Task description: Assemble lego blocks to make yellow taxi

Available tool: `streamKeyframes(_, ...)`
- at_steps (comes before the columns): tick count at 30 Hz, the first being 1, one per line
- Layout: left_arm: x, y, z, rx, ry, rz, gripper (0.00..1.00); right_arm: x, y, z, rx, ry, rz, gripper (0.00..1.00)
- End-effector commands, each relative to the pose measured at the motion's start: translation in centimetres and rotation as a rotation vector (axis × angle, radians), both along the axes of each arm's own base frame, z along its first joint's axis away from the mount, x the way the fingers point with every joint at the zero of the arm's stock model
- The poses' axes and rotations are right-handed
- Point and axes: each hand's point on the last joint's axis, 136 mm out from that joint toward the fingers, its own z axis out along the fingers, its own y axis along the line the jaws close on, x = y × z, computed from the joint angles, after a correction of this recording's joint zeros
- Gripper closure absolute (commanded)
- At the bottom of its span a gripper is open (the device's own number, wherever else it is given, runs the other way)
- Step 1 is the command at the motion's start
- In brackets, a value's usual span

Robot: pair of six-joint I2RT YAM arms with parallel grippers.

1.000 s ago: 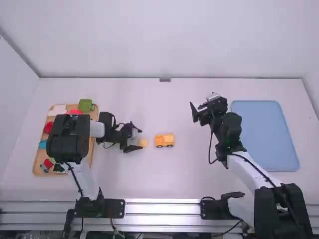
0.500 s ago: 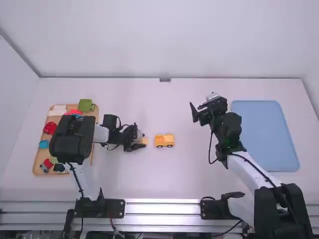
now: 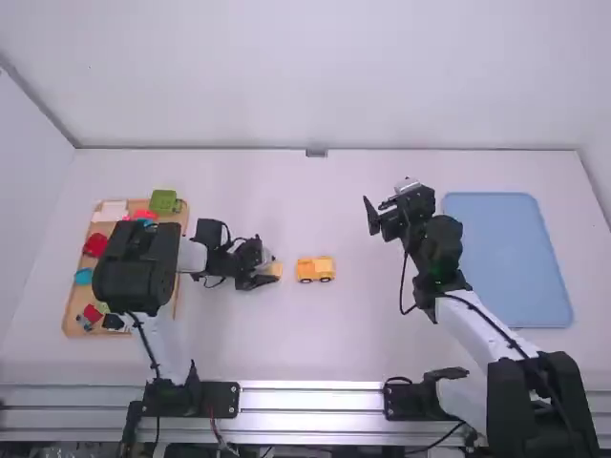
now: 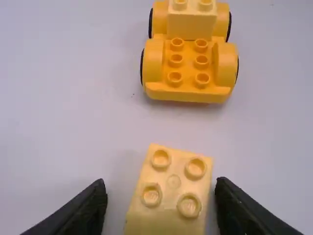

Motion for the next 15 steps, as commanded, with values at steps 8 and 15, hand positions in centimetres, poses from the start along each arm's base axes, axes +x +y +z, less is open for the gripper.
streamKeyframes(8,-1.0,-0.1,-0.4,-0.003,-0.001,-0.032,0.43,-0.2,0.0,0.5,0.005,-0.017,-0.001,0.02)
streamKeyframes(15,-1.1,-0.2,-0.4,-0.003,-0.005,-0.041,0.49,-0.3,0.0,0.4,0.004,-0.013,-0.001,0.02)
